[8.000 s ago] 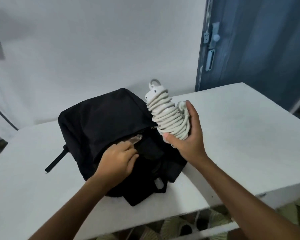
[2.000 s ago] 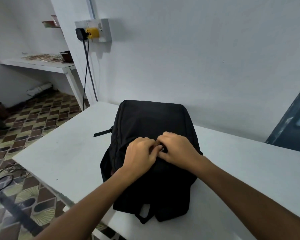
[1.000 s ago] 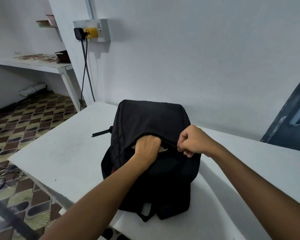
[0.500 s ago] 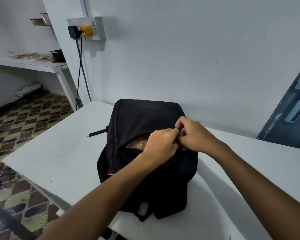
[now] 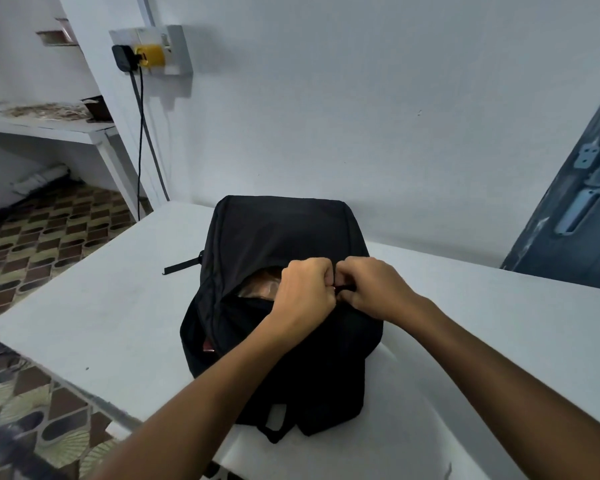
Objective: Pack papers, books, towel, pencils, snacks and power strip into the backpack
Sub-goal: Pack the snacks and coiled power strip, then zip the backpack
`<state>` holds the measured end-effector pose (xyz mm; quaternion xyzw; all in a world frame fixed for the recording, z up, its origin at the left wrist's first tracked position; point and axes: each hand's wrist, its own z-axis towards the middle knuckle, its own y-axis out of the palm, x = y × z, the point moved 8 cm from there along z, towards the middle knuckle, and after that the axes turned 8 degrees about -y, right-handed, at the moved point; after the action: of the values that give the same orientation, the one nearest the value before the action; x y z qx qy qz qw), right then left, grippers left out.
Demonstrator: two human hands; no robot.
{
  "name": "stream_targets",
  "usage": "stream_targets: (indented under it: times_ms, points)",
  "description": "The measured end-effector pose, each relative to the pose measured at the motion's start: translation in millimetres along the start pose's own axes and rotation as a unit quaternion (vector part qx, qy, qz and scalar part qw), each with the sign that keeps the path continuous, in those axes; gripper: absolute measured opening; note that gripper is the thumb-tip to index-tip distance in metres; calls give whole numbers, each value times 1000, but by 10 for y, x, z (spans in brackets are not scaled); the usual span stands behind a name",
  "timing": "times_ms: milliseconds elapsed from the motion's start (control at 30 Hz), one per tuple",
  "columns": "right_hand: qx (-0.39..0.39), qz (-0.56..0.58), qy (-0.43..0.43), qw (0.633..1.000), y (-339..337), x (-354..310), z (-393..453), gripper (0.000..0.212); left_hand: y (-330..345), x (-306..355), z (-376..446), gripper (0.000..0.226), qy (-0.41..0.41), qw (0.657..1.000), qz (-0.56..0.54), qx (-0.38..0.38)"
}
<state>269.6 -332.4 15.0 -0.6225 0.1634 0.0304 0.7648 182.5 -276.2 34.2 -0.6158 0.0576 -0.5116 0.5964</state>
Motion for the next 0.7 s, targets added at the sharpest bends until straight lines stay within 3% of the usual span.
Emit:
stream_targets:
  times_ms: [167, 400, 500, 600, 700]
  points:
    - [-27, -3, 7, 1000, 3, 48, 78, 23, -108, -134, -4, 20, -35, 998, -52, 11]
    - [-94, -11, 37, 995, 24, 139, 167, 23, -386, -338, -137, 21, -36, 999, 15, -3]
    - [-105, -11, 67, 992, -17, 274, 143, 21, -789, -783, -181, 22, -85, 994, 68, 26]
    - [-113, 49, 77, 989, 41, 313, 120, 24, -1224, -1349, -285, 22, -193, 980, 35, 36]
    - [-138, 40, 59, 988, 184, 190, 157, 26, -1231, -1549, -306, 22, -219, 976, 9, 10]
